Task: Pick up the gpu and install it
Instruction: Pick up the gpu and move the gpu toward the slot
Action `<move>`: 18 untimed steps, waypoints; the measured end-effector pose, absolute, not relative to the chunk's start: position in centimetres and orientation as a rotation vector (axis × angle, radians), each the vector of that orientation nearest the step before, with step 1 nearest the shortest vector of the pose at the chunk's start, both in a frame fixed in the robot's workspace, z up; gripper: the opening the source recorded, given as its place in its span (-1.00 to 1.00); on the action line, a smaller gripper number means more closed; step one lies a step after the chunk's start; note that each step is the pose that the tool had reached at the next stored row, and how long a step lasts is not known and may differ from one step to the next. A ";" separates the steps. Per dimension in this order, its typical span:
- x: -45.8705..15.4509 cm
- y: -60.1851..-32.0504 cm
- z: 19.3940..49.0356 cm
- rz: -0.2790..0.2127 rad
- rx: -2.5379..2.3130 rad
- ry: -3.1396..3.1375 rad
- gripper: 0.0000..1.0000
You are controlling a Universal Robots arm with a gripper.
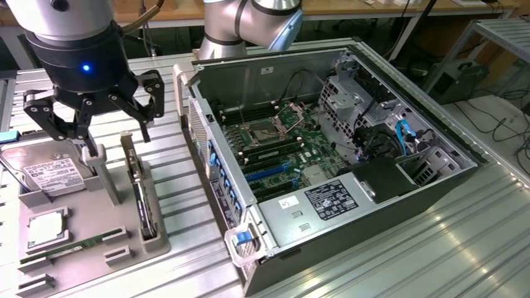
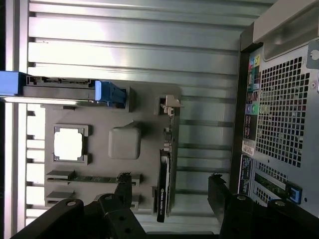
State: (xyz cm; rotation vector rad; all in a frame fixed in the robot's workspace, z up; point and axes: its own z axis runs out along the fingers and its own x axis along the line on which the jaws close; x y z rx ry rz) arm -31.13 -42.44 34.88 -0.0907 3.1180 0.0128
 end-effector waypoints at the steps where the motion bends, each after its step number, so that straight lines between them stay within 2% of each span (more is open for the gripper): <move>1: -31.1 -42.5 34.8 0.013 -0.091 3.118 0.44; 18: -31.1 -43.7 33.5 0.008 -0.090 3.118 0.44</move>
